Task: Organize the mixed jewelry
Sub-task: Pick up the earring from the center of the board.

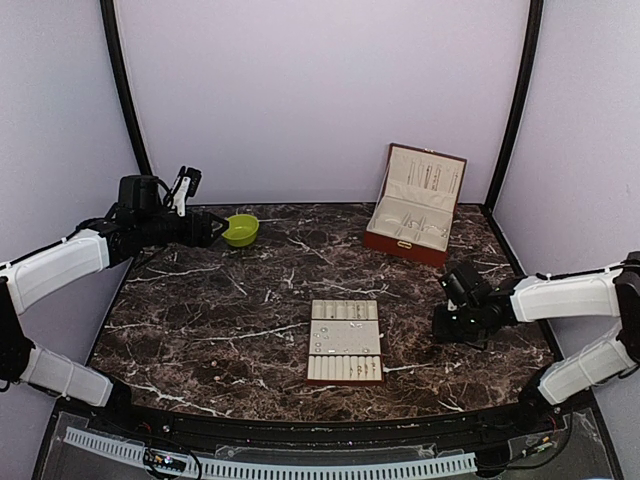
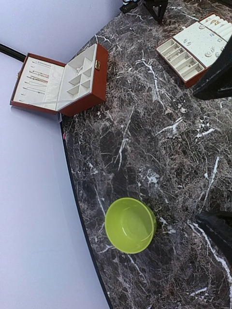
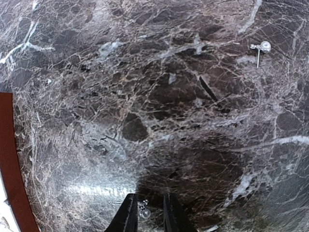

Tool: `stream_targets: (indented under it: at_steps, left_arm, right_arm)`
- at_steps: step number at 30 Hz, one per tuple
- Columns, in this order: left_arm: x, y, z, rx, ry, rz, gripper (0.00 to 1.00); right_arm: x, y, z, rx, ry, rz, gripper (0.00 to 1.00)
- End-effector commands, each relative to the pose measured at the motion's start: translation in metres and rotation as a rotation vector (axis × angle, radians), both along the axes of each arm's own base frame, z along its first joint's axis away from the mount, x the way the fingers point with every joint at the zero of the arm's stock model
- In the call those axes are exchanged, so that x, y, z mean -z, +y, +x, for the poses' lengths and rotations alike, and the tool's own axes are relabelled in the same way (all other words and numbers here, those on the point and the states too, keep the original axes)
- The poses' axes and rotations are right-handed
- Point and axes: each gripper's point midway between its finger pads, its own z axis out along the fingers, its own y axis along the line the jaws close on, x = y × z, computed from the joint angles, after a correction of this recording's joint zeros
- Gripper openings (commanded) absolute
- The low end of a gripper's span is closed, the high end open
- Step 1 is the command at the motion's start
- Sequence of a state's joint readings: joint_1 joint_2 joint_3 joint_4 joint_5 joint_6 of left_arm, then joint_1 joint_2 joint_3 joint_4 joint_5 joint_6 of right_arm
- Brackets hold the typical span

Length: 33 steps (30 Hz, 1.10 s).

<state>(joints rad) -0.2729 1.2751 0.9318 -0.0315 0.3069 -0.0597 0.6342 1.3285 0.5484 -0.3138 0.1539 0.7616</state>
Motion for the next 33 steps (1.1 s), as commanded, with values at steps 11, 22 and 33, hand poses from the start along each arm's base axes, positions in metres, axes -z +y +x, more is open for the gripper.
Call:
stream_targets:
  at_steps: [11, 22, 33]
  left_arm:
    - [-0.006, 0.003, -0.003, -0.004, -0.028, -0.004, 0.82]
    - [-0.006, 0.002, -0.003, -0.004, -0.028, -0.004, 0.82]
    - [-0.006, 0.003, -0.003, -0.005, -0.028, -0.003, 0.82]
  right_arm:
    - [-0.001, 0.010, -0.003, -0.003, -0.001, 0.016, 0.16]
    - [0.002, 0.005, -0.010, 0.007, 0.012, -0.011, 0.15]
    - [0.008, 0.003, -0.015, 0.006, 0.031, -0.051, 0.10]
